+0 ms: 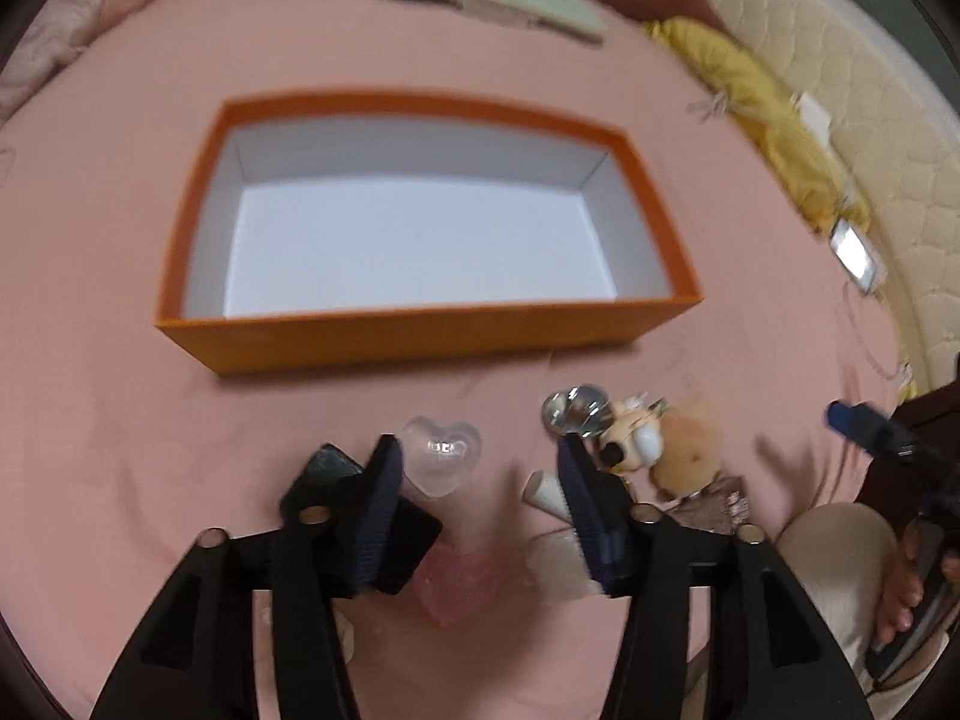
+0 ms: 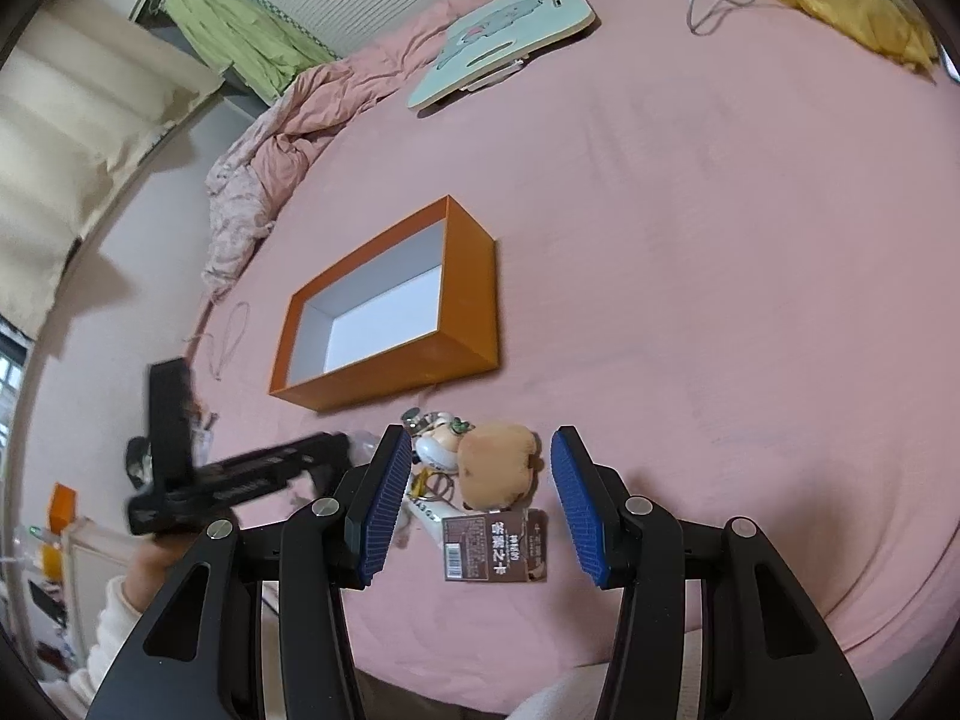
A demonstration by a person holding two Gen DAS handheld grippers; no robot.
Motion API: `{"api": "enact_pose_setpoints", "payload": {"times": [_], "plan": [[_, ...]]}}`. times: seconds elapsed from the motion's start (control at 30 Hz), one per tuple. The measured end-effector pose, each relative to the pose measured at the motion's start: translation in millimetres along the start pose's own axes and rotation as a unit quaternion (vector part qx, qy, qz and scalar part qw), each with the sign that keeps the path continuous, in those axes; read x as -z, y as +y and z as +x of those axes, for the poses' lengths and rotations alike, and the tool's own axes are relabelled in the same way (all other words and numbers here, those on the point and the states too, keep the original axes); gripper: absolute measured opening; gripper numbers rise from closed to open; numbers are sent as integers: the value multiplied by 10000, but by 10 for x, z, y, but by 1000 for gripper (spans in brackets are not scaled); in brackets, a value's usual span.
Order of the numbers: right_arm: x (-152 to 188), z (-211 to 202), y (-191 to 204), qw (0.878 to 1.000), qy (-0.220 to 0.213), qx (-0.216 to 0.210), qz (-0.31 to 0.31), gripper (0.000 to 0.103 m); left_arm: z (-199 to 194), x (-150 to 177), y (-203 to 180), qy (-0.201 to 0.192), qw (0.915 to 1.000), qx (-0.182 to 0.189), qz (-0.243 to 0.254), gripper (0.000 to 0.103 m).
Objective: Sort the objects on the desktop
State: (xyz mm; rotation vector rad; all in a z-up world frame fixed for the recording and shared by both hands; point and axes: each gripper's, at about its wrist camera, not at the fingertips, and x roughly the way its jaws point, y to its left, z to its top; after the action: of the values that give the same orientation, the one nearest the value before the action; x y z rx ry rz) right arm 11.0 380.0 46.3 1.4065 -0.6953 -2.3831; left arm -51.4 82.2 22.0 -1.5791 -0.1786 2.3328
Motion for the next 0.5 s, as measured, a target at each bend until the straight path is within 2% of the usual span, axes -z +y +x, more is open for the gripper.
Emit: {"api": "enact_pose_setpoints", "payload": {"times": [0.07, 0.13, 0.27, 0.37, 0.5], "plan": [[19, 3, 61, 9997, -31, 164, -168, 50, -195, 29, 7, -303, 9995, -39, -2, 67], [47, 3, 136, 9989, -66, 320, -349, 50, -395, 127, 23, -572, 9982, -177, -26, 87], [183, -103, 361, 9941, -432, 599, -793, 50, -699, 533, 19, -997, 9937, -507, -33, 91], [399, -150, 550, 9908, -802, 707, -834, 50, -733, 917, 105, -1087, 9899, -905, -78, 91], [747, 62, 848, 9896, -636, 723, -1066, 50, -566, 1396, 257, -913, 9888, -1129, -337, 92]]}}
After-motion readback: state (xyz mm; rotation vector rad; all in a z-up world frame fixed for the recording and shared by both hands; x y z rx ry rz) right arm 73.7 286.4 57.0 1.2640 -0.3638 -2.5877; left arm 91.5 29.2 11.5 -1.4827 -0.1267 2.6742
